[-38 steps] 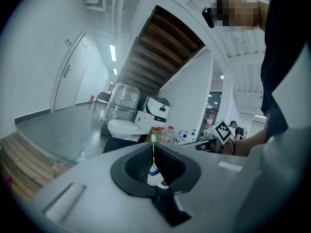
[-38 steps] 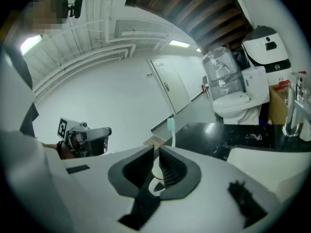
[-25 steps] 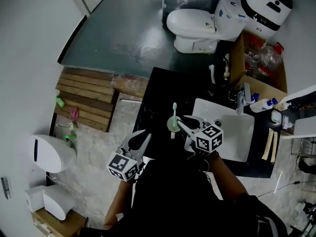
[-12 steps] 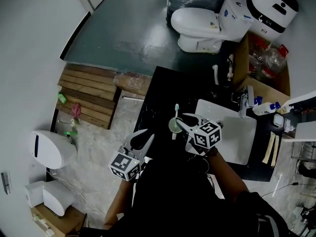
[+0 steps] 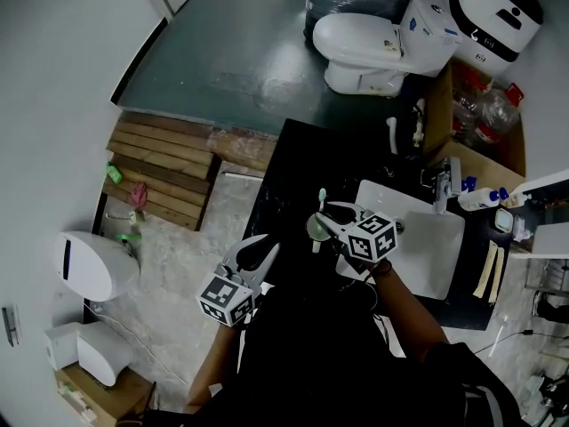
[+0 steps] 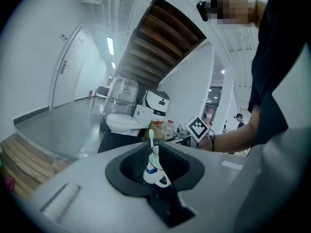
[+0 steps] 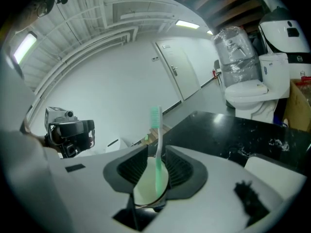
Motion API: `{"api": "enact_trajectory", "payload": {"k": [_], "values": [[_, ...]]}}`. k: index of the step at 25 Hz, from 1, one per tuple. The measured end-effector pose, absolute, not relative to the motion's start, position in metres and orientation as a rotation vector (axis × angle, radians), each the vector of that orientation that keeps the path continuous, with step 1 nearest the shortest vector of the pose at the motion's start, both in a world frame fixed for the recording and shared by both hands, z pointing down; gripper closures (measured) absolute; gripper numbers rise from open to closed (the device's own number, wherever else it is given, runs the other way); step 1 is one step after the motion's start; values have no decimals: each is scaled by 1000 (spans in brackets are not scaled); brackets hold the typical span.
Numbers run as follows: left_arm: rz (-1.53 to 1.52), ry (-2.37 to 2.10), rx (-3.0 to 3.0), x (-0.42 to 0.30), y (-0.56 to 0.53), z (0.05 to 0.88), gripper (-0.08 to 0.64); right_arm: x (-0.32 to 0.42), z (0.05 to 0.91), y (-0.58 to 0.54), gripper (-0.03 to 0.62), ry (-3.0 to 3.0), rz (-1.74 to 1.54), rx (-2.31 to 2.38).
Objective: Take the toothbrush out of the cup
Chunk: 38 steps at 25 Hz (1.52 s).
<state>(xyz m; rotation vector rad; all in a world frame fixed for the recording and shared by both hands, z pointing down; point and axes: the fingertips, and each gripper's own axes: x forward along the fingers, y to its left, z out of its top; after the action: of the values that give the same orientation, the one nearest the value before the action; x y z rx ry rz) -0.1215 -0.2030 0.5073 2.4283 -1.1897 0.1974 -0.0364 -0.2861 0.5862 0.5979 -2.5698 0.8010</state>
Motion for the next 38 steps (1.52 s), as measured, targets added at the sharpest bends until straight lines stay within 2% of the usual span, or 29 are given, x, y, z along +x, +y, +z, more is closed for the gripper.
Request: {"api": "enact_trajectory", "payload": {"k": [9, 11, 38], "values": [[184, -1200, 2416, -125, -204, 509, 486, -40, 590, -287, 494, -2552, 737, 584], [173, -1200, 2405, -126, -202, 510, 486, -38, 590, -287, 545, -2551, 735, 593], [134, -1175, 2446, -119, -192, 502, 492, -21, 542, -281, 551, -2631, 642, 699]]}}
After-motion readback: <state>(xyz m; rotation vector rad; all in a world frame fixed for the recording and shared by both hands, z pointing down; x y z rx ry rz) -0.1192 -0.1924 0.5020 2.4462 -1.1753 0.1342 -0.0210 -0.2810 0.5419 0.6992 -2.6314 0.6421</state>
